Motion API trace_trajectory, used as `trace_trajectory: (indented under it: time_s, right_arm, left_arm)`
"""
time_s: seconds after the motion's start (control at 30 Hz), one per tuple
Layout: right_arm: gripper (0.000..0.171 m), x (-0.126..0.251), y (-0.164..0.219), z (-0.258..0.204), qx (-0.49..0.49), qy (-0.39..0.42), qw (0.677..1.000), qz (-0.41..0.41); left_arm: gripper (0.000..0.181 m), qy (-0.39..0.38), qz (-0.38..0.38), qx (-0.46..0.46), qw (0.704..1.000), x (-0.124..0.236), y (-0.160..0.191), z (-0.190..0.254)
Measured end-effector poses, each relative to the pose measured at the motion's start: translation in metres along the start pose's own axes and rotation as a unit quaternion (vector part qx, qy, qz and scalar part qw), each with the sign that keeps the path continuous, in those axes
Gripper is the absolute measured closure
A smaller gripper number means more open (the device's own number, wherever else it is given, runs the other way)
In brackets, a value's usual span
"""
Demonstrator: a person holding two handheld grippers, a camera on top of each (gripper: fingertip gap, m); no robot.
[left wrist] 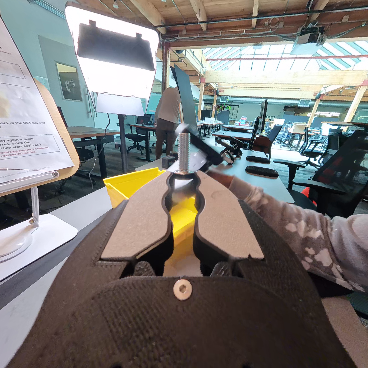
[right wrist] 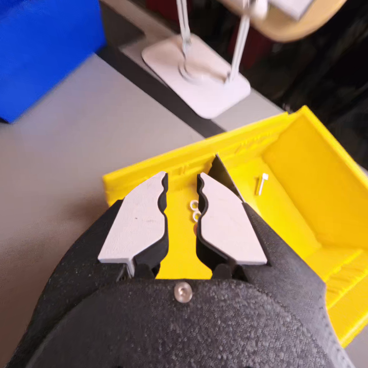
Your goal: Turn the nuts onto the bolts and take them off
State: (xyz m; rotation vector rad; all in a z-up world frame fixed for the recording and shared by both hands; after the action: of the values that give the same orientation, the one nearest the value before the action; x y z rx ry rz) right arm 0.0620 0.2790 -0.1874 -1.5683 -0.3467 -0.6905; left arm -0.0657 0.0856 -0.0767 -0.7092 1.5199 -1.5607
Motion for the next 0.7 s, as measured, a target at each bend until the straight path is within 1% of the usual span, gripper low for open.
trace_trajectory:
  time_s: [0.03,0.1,0.17,0.2,0.23,0.3,0.37,0.43,0.5,0.57,0.63,0.7]
  right_arm:
    - [0.144,0.015,-0.020,-0.014,0.031,-0.017,0.998,0.046]
    - [0.144,0.048,-0.058,-0.051,0.119,-0.043,0.984,0.124]
    - [0.145,0.076,-0.085,-0.095,0.222,-0.056,0.959,0.169]
    - [0.146,0.085,-0.093,-0.116,0.275,-0.058,0.944,0.174]
    - [0.146,0.090,-0.099,-0.136,0.327,-0.058,0.929,0.164]
    - [0.146,0.088,-0.102,-0.164,0.428,-0.041,0.897,0.101]
    - [0.146,0.078,-0.099,-0.175,0.512,-0.009,0.859,0.017]
    - [0.145,0.066,-0.095,-0.180,0.579,0.016,0.814,-0.049]
    - [0.143,0.055,-0.091,-0.180,0.631,0.039,0.769,-0.095]
    - [0.143,0.047,-0.087,-0.180,0.672,0.056,0.729,-0.121]
    - [0.144,0.039,-0.085,-0.179,0.697,0.070,0.701,-0.137]
    - [0.143,0.033,-0.083,-0.179,0.715,0.079,0.681,-0.140]
  left_arm:
    - [0.163,-0.002,-0.007,-0.007,1.000,-0.001,0.002,-0.001]
    - [0.163,-0.003,-0.031,-0.023,0.999,-0.002,0.007,-0.002]
    - [0.163,-0.001,-0.062,-0.032,0.998,-0.004,0.013,-0.003]
    - [0.163,-0.001,-0.080,-0.035,0.996,-0.004,0.017,-0.004]
    - [0.163,-0.002,-0.095,-0.035,0.995,-0.005,0.020,-0.005]
    - [0.163,0.003,-0.123,-0.026,0.992,-0.006,0.026,-0.005]
    - [0.163,0.007,-0.149,-0.022,0.989,-0.008,0.031,-0.004]
    - [0.163,0.007,-0.176,-0.022,0.984,-0.009,0.037,-0.003]
    - [0.163,0.007,-0.200,-0.017,0.980,-0.009,0.042,-0.002]
    - [0.163,0.002,-0.230,-0.013,0.973,-0.009,0.048,-0.004]
    - [0.163,0.001,-0.253,-0.006,0.967,-0.009,0.053,-0.006]
    - [0.163,0.004,-0.283,-0.001,0.959,-0.007,0.060,-0.008]
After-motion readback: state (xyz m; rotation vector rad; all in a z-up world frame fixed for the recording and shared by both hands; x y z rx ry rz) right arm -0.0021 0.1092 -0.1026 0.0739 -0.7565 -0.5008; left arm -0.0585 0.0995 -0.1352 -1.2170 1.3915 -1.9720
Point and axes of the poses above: each gripper's, where its closed fingertips meet, x back along the fingers, y out of its underside, z = x × y across the jaws, the point moved 4 cm from there along x, back along the fingers, and after that the axes turned 12 degrees about -y, right-handed, at the moved point
